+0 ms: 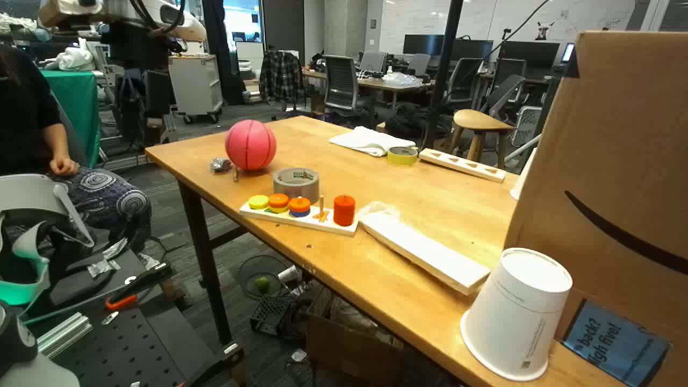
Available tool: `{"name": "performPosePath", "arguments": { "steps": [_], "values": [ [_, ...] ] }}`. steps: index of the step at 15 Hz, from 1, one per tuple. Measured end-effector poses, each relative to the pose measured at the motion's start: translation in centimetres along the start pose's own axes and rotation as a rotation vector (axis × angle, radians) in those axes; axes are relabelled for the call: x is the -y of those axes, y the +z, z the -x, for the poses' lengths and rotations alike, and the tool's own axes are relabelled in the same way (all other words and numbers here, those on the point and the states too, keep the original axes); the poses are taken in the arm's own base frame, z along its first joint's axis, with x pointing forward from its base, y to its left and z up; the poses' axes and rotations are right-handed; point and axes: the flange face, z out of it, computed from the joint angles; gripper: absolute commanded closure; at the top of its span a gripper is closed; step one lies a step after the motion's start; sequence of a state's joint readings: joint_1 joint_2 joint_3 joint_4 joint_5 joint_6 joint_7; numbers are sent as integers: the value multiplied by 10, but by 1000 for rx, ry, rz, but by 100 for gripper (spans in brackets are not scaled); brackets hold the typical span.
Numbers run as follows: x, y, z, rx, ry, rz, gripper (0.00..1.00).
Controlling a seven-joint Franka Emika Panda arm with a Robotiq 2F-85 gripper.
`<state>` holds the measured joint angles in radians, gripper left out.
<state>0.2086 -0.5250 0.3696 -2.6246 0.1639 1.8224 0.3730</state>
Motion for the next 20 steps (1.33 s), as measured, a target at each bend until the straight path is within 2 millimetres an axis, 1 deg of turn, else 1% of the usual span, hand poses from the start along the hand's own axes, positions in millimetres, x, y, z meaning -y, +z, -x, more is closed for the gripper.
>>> {"name": "performPosePath", "arguments": {
  "steps": [10, 13, 14, 16, 20],
  "values": [
    [0, -2, 0, -4, 0, -1, 0],
    [2, 1, 0, 0, -6, 1, 0],
    [6, 0, 1, -6, -16, 2, 0],
    [19, -4, 2, -50, -50, -2, 0],
    [61, -28, 4, -221, -144, -44, 0]
  ]
}}
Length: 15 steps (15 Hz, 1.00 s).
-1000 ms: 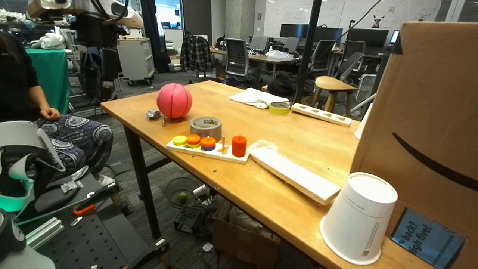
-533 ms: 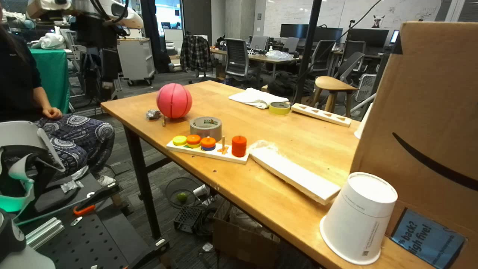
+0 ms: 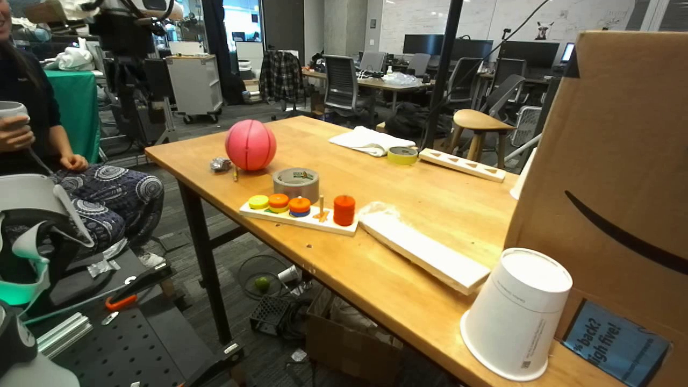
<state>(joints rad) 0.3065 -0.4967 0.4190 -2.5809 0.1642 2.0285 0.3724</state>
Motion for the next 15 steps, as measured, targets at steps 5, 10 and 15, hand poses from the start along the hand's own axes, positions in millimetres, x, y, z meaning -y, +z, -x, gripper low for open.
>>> {"name": "performPosePath", "arguments": {
  "steps": [5, 10, 15],
  "values": [
    [51, -17, -19, -213, -139, -90, 0],
    [82, -2, -58, -302, -323, -174, 0],
    [100, 31, -103, -254, -475, -225, 0]
  ]
}}
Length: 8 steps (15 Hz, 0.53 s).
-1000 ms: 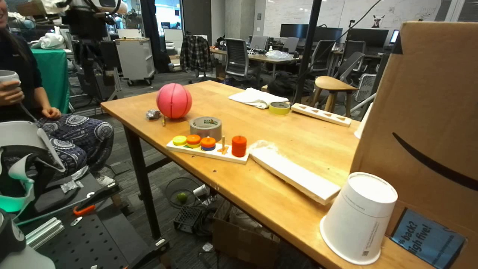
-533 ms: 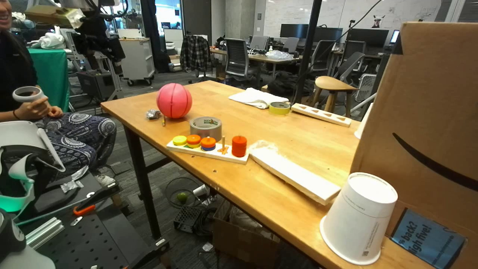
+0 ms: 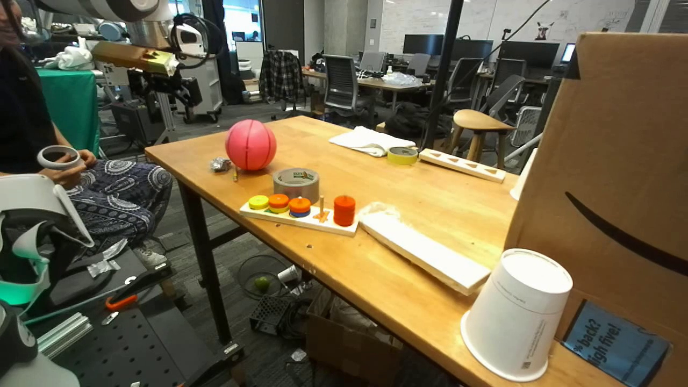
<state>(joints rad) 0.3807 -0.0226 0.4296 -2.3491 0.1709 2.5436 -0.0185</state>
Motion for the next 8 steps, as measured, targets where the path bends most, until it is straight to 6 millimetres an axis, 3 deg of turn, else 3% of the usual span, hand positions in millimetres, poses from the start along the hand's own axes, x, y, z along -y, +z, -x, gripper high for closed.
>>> {"name": "performPosePath", "arguments": {
  "steps": [5, 8],
  "values": [
    [-22, 45, -15, 86, -20, -86, 0],
    [-40, 60, -15, 144, 0, -102, 0]
  ]
}}
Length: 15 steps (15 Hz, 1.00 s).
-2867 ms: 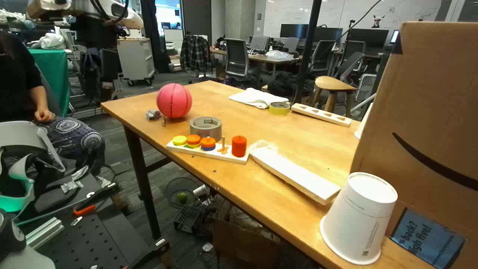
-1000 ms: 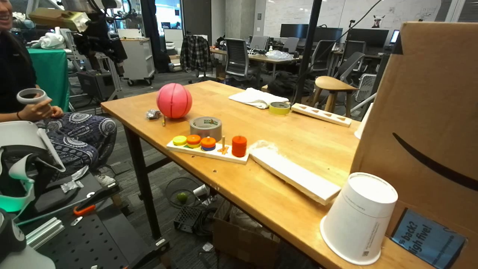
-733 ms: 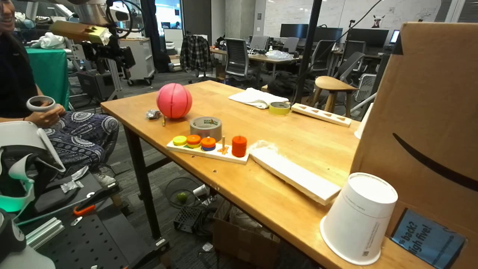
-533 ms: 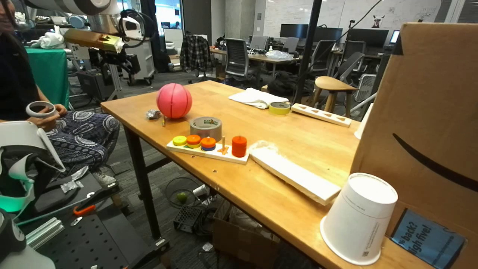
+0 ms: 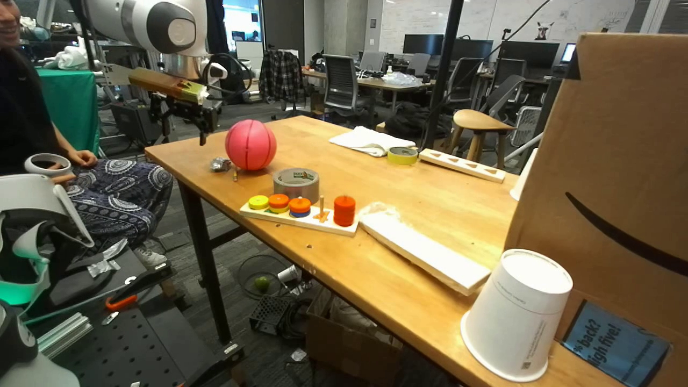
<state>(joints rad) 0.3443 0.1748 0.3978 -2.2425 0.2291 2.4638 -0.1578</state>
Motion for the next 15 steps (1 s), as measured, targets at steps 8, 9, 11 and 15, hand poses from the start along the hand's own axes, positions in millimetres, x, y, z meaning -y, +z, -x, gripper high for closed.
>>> {"name": "performPosePath", "arguments": {
  "steps": [8, 9, 11, 15],
  "values": [
    [-88, -26, 16, 156, 42, 220, 0],
    [-97, -38, 19, 159, 51, 277, 0],
    [-113, -68, 24, 145, 76, 387, 0],
    [-132, -127, 35, 66, 171, 573, 0]
  ]
}}
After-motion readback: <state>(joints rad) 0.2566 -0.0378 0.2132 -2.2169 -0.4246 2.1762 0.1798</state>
